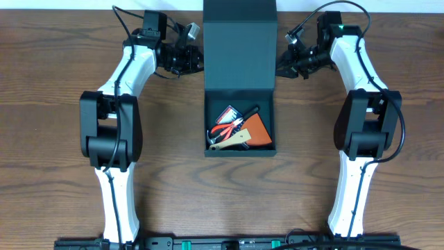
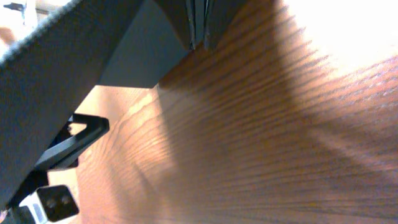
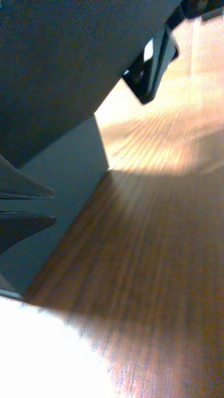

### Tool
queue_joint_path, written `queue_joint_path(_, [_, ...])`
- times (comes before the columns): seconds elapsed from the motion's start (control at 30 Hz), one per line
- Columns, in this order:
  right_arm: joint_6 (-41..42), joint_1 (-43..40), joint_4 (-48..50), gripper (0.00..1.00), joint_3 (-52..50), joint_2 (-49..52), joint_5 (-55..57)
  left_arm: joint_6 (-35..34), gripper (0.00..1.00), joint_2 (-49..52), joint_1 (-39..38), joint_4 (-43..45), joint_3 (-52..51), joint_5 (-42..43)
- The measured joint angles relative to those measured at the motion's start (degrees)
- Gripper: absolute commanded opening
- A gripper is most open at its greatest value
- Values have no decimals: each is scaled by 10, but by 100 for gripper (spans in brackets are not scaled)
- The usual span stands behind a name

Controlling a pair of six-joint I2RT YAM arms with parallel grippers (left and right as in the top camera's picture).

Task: Pack container
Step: 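Swing the lid down over the tools with both grippers to close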

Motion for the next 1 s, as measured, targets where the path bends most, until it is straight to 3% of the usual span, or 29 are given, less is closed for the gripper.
queue_joint_path(0.4, [-29,12,-84,1,81,0,29,23,5,-54,-2,-23,0,-9])
queue_joint_path(1.0, [-84,41,-255,1,192,0,95,65,5,-155,-5,-130,0,-31])
